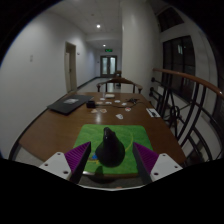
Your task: Arrange mouse
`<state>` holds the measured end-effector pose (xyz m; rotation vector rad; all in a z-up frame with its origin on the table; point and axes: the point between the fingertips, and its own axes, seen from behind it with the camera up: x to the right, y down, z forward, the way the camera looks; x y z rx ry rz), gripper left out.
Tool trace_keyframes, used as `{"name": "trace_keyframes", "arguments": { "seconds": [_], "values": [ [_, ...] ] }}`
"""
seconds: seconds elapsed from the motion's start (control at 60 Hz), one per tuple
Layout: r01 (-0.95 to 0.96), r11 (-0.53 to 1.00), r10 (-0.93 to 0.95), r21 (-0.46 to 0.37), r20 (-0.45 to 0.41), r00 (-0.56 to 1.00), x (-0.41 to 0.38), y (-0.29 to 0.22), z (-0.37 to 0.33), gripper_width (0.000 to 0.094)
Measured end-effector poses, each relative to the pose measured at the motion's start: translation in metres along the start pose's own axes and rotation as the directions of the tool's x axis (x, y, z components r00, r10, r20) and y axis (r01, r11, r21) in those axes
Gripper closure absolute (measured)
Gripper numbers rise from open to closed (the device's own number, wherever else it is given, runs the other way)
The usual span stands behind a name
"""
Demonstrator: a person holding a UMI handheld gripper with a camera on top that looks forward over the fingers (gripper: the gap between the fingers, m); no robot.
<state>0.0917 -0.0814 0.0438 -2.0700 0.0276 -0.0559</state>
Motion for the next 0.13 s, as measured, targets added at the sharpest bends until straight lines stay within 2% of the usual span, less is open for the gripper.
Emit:
{"name": "trace_keyframes", "arguments": {
  "seconds": [0.133],
  "values": [
    [-0.049,0.999,0.048,0.013,0.030,0.998,0.003,0.018,-0.052,0.0082]
  ]
}}
